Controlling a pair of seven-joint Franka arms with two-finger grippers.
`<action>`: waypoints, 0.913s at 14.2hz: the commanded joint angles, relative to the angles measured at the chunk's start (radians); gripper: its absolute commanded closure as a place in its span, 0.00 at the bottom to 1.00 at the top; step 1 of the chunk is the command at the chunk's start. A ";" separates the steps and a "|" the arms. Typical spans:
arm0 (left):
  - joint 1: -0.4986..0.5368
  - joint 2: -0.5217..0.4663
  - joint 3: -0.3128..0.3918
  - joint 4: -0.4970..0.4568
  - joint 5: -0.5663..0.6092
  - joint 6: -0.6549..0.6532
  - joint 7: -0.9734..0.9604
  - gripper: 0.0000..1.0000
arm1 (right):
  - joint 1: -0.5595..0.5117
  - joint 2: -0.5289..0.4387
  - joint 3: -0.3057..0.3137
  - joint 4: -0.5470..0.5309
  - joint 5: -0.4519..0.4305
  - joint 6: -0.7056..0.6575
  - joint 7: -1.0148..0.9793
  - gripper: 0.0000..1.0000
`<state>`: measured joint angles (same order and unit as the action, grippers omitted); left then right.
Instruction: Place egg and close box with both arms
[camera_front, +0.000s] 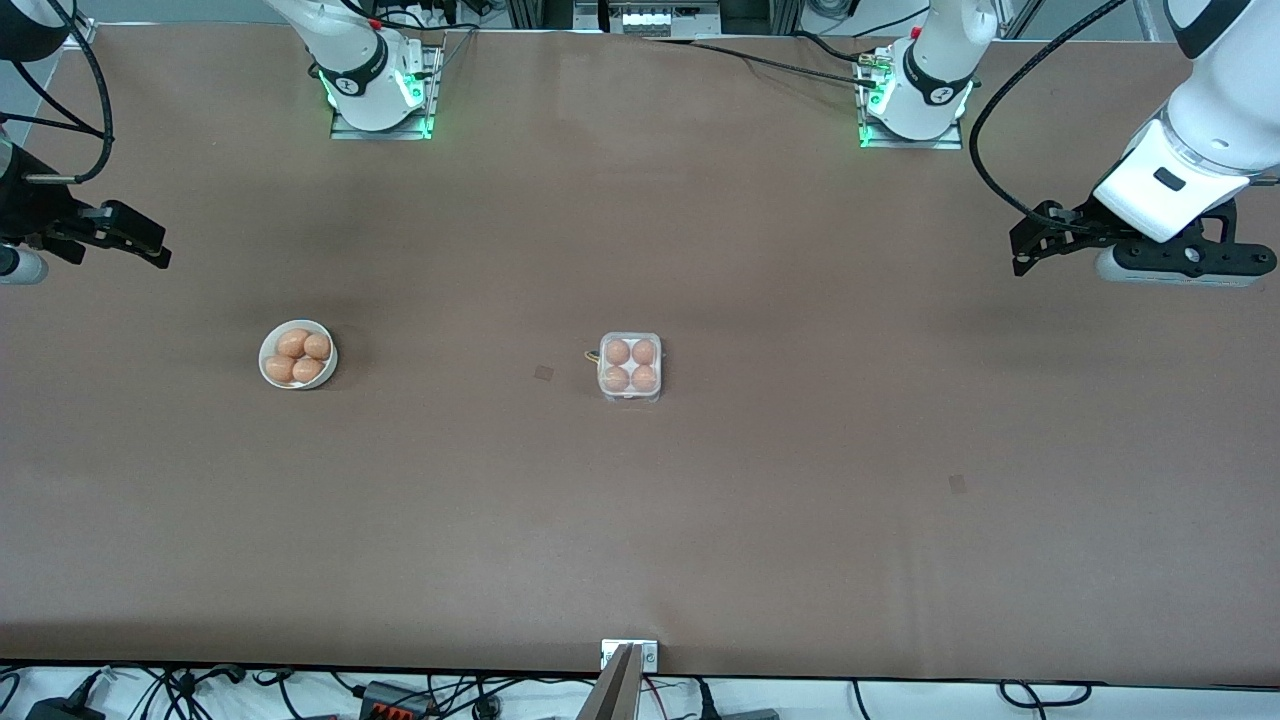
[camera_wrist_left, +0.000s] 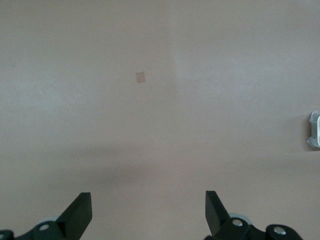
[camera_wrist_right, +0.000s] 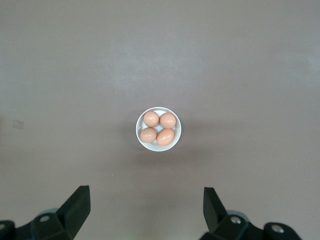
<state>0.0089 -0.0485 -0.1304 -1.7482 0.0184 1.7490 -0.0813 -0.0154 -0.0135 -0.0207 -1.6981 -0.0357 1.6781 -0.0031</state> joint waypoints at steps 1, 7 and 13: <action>0.002 0.015 0.002 0.032 -0.009 -0.022 0.012 0.00 | -0.008 -0.011 0.010 0.008 -0.004 -0.017 -0.014 0.00; 0.002 0.015 0.002 0.032 -0.009 -0.022 0.014 0.00 | -0.009 -0.014 0.007 0.008 -0.004 -0.017 -0.015 0.00; 0.002 0.015 0.002 0.032 -0.009 -0.022 0.014 0.00 | -0.011 -0.025 0.005 0.006 -0.004 -0.038 -0.014 0.00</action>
<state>0.0090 -0.0476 -0.1303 -1.7481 0.0184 1.7489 -0.0813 -0.0155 -0.0233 -0.0205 -1.6980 -0.0357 1.6632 -0.0034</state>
